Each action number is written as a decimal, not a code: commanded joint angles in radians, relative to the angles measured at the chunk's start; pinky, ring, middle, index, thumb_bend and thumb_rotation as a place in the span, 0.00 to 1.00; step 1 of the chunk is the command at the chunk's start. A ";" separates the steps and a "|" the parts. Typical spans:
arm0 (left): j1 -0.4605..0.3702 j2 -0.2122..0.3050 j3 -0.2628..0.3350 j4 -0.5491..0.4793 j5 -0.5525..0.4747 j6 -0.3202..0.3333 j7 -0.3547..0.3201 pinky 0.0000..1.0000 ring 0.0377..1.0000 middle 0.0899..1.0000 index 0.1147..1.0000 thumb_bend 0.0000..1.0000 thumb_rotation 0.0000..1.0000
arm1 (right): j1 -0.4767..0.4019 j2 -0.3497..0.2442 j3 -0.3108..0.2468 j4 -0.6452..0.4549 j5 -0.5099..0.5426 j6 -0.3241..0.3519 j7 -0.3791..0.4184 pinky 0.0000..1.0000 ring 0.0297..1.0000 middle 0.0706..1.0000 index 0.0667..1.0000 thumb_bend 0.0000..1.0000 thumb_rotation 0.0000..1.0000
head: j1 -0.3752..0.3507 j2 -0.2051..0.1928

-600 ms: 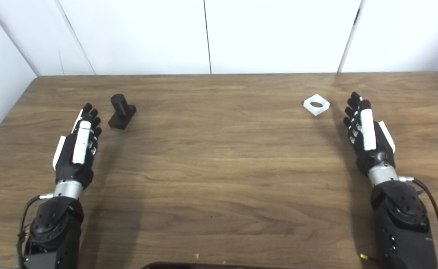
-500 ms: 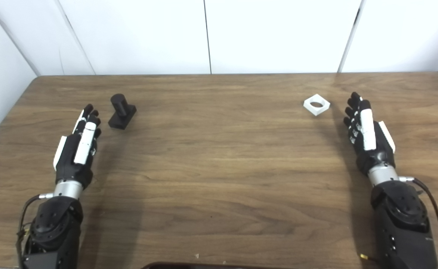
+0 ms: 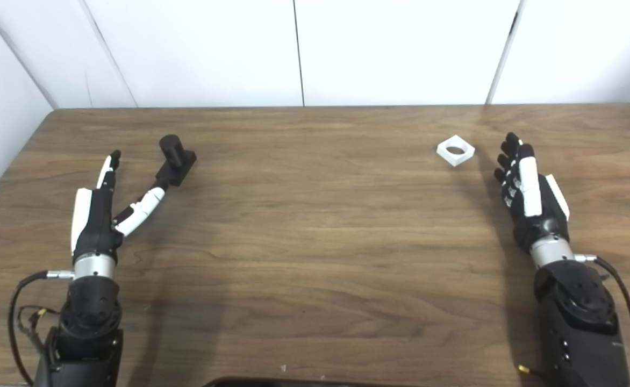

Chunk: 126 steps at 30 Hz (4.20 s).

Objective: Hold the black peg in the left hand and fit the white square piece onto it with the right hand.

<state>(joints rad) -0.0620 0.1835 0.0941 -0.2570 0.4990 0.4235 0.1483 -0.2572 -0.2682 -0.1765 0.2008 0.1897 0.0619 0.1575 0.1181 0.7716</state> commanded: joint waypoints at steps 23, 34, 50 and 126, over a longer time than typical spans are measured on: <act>-0.187 0.054 -0.038 0.157 0.477 0.046 -0.034 1.00 1.00 0.99 0.73 0.82 0.32 | -0.021 -0.002 -0.006 -0.016 0.007 -0.020 -0.008 1.00 1.00 1.00 1.00 0.61 1.00 | -0.003 -0.039; -0.250 0.074 -0.067 0.262 0.494 0.044 -0.045 1.00 1.00 0.99 0.70 0.81 0.34 | -0.015 -0.006 -0.007 -0.036 -0.001 -0.010 -0.013 1.00 1.00 1.00 1.00 0.60 1.00 | -0.005 -0.049; -0.354 0.069 -0.095 0.416 0.530 0.046 -0.063 1.00 1.00 0.98 0.72 0.82 0.40 | -0.006 -0.003 -0.005 -0.056 -0.003 0.011 -0.019 1.00 1.00 1.00 1.00 0.59 1.00 | -0.019 -0.061; -0.433 0.093 -0.149 0.625 0.600 0.046 -0.081 1.00 1.00 0.91 0.44 0.62 0.12 | 0.017 -0.025 -0.026 -0.063 0.032 0.013 0.003 1.00 1.00 1.00 1.00 0.66 1.00 | -0.028 -0.054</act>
<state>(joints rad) -0.4589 0.2644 -0.0567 0.3540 1.0990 0.4589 0.0482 -0.2273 -0.2710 -0.1920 0.1642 0.2118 0.0780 0.1560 0.0905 0.7179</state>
